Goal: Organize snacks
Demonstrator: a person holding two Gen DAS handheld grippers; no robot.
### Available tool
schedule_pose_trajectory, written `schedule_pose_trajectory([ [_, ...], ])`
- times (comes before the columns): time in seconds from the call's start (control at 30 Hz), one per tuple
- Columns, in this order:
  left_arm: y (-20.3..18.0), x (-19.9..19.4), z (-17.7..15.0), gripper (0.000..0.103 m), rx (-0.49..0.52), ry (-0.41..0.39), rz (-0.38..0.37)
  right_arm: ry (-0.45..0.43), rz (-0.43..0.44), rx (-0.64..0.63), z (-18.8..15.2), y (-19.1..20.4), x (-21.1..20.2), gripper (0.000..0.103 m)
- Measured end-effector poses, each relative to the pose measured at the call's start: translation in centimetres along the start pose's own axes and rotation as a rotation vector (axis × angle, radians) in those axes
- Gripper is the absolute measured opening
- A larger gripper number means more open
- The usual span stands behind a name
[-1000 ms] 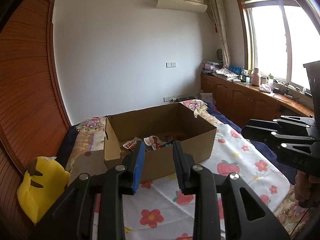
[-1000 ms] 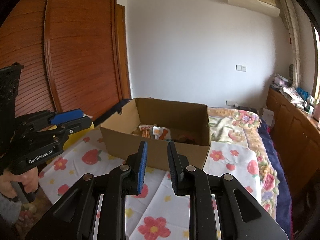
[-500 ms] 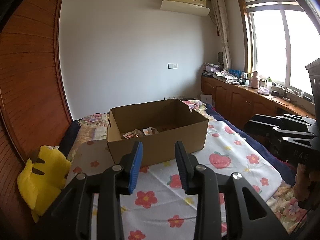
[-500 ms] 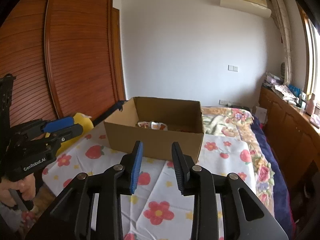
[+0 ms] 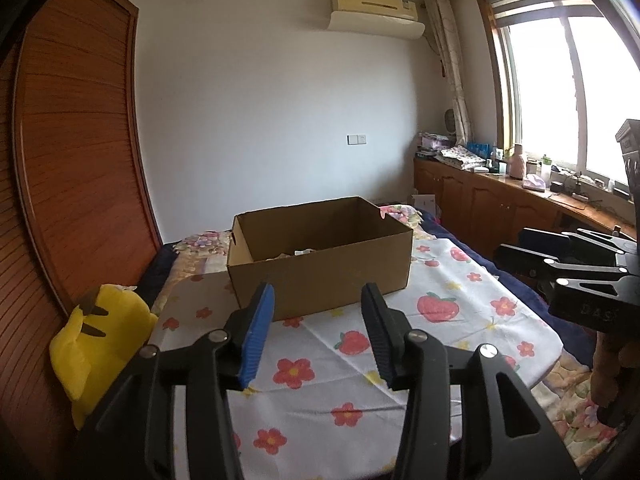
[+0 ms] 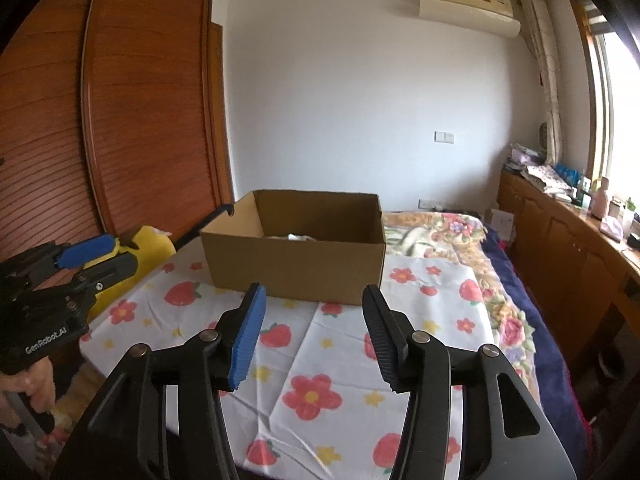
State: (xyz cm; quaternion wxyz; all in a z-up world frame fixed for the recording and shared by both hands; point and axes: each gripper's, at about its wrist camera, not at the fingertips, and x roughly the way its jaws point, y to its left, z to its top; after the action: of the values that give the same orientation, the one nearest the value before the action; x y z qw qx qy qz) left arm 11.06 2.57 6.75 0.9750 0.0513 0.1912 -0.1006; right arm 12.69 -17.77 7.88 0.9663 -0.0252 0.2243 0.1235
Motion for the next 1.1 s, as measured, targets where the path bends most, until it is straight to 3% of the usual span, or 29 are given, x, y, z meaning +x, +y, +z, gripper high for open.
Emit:
schedule_pose_trajectory([
  [0.3, -0.1, -1.2, -2.3, 0.052, -0.036, 0.0, 0.073, -0.02, -0.038, -0.003, -1.3, 0.9, -1.6, 0.065],
  [0.37, -0.1, -1.4, -2.6, 0.055, -0.037, -0.009, 0.092, -0.026, -0.051, -0.005, -1.6, 1.0, -1.8, 0.071],
  [0.43, 0.1, -1.6, -3.0, 0.068, -0.05, -0.02, 0.097, -0.033, -0.057, 0.003, -2.0, 1.0, -2.0, 0.076],
  [0.5, 0.1, -1.9, -3.2, 0.069, -0.058, -0.03, 0.105, -0.037, -0.057, 0.013, -2.3, 0.8, -2.0, 0.086],
  [0.67, 0.3, -2.0, -3.5, 0.074, -0.061, -0.031, 0.137, -0.023, -0.069, 0.019, -3.0, 0.7, -1.7, 0.094],
  [0.73, 0.5, -2.0, -3.6, 0.084, -0.065, -0.024, 0.139, -0.02, -0.076, 0.019, -3.3, 0.7, -1.6, 0.096],
  [0.8, 0.6, -2.1, -3.8, 0.086, -0.075, -0.026, 0.141, -0.022, -0.082, 0.024, -3.5, 0.7, -1.6, 0.102],
  [0.9, 0.5, -2.2, -4.0, 0.094, -0.07, -0.026, 0.146, -0.026, -0.085, 0.033, -3.8, 0.6, -1.6, 0.102],
  [1.1, 0.3, -2.3, -4.3, 0.095, -0.078, -0.016, 0.142, -0.024, -0.088, 0.036, -4.0, 0.4, -1.8, 0.102],
])
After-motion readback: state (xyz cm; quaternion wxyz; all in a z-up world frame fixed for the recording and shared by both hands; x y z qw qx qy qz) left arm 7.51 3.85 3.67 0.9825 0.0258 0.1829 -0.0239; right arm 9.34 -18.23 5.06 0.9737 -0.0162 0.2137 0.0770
